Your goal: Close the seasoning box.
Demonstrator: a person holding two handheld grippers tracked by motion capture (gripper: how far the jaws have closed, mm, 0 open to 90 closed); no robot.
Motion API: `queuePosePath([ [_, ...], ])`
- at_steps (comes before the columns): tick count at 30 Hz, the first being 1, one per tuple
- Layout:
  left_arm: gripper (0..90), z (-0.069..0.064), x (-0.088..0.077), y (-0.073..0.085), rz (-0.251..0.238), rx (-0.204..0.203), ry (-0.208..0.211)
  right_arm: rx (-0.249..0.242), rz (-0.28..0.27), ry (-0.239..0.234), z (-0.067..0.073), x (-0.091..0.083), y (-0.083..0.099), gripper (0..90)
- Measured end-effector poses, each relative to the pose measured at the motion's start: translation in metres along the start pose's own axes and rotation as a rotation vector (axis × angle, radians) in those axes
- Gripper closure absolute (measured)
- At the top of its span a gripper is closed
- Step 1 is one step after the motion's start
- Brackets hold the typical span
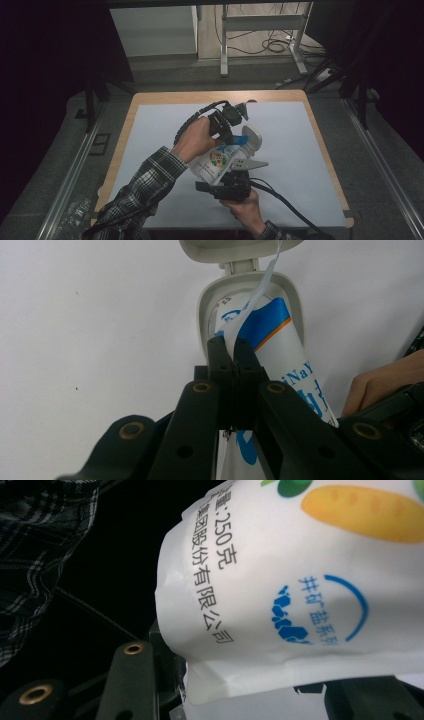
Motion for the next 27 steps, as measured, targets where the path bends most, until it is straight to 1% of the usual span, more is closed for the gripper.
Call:
queuePosePath([
  [12,90.0,-0.0006,-0.0009,-0.0008,0.009,0.006,-0.001,-0.005,-0.006,-0.004,0.0010,-0.0006,-0.0006,49.8],
  [27,90.0,-0.0011,0.0000,-0.0003,0.013,0.001,0.002,-0.005,-0.007,-0.009,0.0018,-0.0014,-0.0011,49.8],
])
Point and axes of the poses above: each handheld gripper's, and its own axes: x roughly forward along the jaws, y roughly out of its underside, z roughly to its left, the point moved 1 cm from there along x, roughly forward along the jaws, and after that the axes turned 5 degrees about -x, right-handed, at the moved point
